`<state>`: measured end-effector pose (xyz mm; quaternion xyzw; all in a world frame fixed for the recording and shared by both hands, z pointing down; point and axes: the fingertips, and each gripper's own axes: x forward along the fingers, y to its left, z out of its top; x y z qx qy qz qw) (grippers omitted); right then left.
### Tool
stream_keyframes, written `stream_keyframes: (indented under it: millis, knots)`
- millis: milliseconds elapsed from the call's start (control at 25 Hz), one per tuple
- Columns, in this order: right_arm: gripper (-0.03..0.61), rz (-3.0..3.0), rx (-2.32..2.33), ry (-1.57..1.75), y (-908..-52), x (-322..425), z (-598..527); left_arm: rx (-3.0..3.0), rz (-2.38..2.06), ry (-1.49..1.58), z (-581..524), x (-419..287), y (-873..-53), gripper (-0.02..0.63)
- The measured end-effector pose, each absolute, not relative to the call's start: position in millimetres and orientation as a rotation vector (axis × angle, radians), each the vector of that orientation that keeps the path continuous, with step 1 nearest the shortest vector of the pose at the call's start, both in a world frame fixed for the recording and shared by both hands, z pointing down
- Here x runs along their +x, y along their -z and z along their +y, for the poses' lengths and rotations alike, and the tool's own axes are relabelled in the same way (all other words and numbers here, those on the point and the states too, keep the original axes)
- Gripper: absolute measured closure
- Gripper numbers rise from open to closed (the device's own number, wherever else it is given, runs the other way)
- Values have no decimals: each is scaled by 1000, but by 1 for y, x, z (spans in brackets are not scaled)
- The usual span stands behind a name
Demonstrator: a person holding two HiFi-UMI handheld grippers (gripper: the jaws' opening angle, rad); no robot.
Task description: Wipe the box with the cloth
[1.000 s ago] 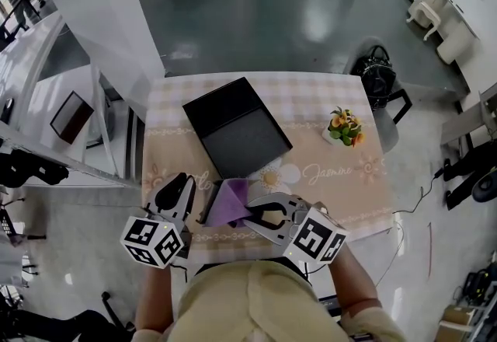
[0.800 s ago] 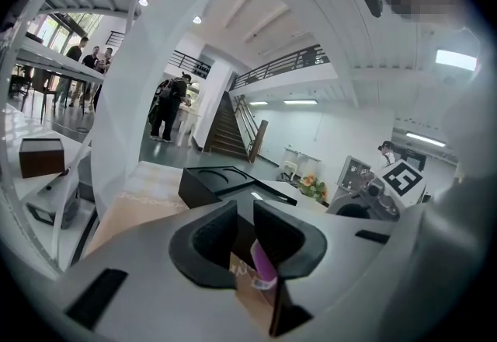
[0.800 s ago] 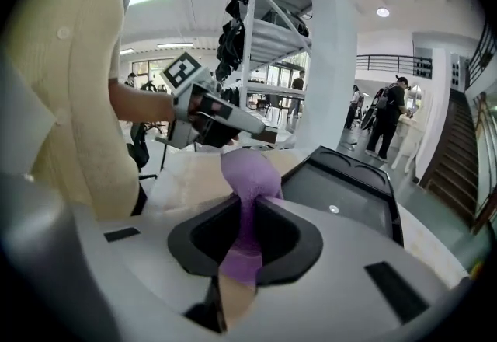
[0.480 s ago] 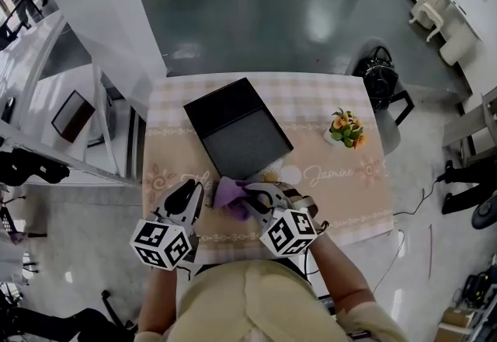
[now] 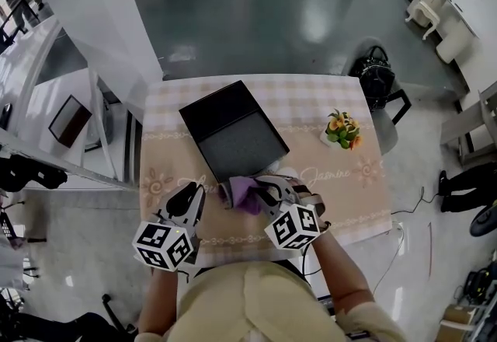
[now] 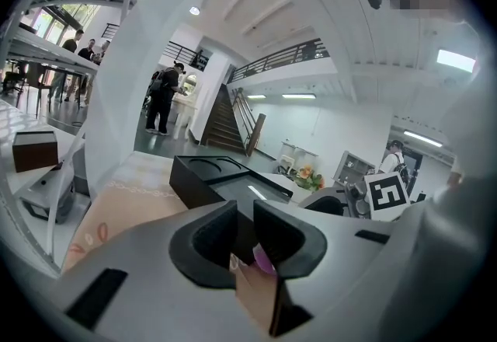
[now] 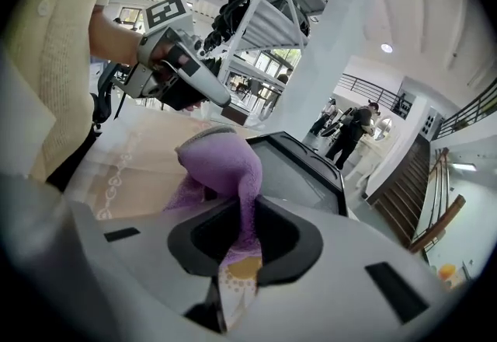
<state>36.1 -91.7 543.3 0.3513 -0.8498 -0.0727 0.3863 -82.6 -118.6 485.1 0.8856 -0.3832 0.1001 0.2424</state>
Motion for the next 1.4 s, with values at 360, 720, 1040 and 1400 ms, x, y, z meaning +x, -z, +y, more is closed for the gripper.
stream_keyframes:
  millis: [360,720,1040,1400]
  knots:
    - [506,-2086,1032,123,-545,76,-106,2440,-999,-277,-119,-63,-487,540]
    - [505,-2035,1099,101,-545,105,-115,2433,-966,-273,-118,-52,-488,540]
    - [505,-1957,1185,79,-545,134,-123,2423,-946,-278,-116,-44,-490,540]
    - [505,-1896,1243,65,-537,154,-123,2437,-929,-288,-115,-36,-491,540]
